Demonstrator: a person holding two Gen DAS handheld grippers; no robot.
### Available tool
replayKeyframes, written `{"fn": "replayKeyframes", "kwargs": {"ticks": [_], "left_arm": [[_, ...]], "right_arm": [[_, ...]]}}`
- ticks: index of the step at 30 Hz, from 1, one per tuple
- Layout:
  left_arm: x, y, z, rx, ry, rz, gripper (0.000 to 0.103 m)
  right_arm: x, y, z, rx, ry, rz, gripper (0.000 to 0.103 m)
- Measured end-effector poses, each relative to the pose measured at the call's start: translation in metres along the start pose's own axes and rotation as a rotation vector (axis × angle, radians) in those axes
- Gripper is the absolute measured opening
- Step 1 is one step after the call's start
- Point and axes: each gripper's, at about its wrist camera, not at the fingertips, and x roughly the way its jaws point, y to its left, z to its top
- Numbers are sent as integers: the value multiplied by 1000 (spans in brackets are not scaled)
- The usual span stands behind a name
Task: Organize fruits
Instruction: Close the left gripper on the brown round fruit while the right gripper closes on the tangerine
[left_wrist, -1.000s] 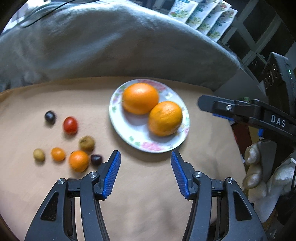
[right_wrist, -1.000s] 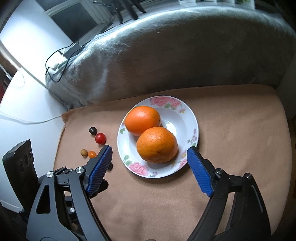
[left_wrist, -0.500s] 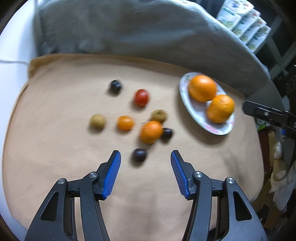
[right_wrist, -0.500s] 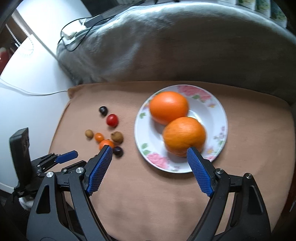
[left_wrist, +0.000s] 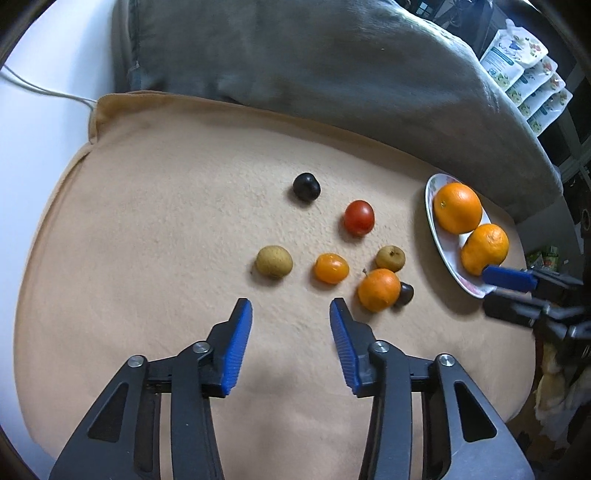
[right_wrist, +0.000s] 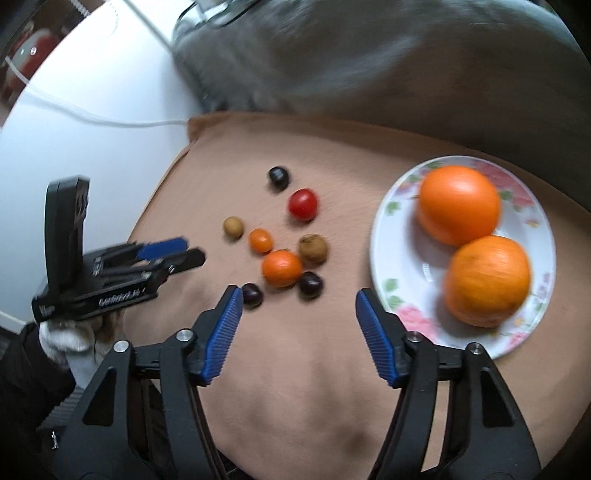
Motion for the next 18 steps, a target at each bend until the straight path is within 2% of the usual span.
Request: {"fn": "replayKeyframes", "kwargs": {"ticks": [4, 12, 18], "left_arm": [[9, 6, 4, -14, 14, -20, 36], [24, 16, 12, -7, 27, -40, 36], [31, 23, 18, 2, 31, -47, 33]], "right_arm": [[23, 10, 4, -22, 37, 5, 55], [54, 19, 14, -38, 73, -18, 48], [70, 23, 18, -52, 98, -40, 47]]}}
